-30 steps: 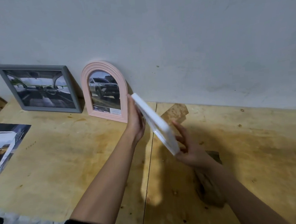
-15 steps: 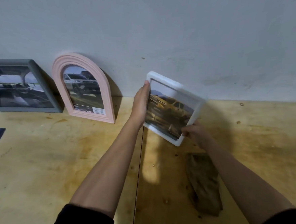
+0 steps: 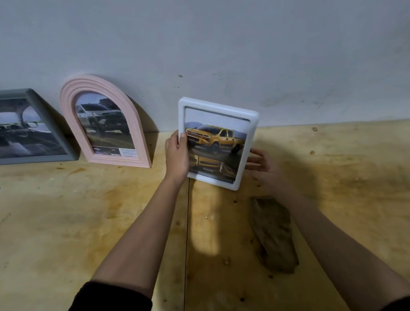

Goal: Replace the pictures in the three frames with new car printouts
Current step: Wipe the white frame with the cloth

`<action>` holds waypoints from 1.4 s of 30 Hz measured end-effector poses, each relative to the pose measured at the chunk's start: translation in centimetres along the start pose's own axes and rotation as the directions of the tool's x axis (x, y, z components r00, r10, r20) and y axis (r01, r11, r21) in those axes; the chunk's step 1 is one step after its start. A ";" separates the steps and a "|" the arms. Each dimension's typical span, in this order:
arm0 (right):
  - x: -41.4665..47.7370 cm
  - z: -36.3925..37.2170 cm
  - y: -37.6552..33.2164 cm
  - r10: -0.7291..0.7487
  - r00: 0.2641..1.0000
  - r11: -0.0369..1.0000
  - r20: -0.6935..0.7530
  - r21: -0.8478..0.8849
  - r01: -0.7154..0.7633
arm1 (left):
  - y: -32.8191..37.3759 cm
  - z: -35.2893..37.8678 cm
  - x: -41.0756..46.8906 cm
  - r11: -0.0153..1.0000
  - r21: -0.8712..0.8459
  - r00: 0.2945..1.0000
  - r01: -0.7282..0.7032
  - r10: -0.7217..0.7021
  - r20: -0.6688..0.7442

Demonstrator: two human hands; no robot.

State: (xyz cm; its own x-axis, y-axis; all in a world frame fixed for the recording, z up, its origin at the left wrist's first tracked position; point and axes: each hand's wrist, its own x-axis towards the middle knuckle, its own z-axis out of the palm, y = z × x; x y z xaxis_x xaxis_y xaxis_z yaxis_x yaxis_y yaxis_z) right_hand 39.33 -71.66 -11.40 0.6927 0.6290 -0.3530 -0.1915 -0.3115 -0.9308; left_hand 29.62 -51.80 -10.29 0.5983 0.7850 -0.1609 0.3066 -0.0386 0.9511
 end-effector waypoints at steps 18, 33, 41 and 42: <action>-10.9 -2.3 7.2 0.135 0.950 0.817 -0.280 -0.511 -0.267 | -4.5 9.5 -17.0 0.921 0.364 0.913 0.141 -0.263 0.311; -12.7 1.9 -5.2 -0.256 0.965 0.943 -0.053 -0.231 0.238 | 2.0 -0.3 -15.9 0.993 -0.104 0.947 -0.051 0.081 0.310; -11.5 10.4 -11.6 -0.399 0.877 0.902 0.269 -0.058 0.428 | 3.5 -12.7 -14.0 0.961 -0.177 0.943 -0.211 0.248 0.223; -11.2 11.7 -11.7 -0.405 0.873 0.901 0.273 -0.046 0.432 | 3.1 -14.1 -13.9 0.960 -0.177 0.937 -0.216 0.255 0.239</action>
State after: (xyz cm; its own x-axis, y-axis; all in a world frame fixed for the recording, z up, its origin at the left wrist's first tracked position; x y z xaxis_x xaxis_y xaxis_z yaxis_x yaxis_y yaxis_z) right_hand 25.67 -66.71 2.35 0.4922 0.8694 0.0428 0.1587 -0.0413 -0.9865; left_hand 11.81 -54.13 -1.40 0.8156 0.5779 0.0288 0.0341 -0.0977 0.9946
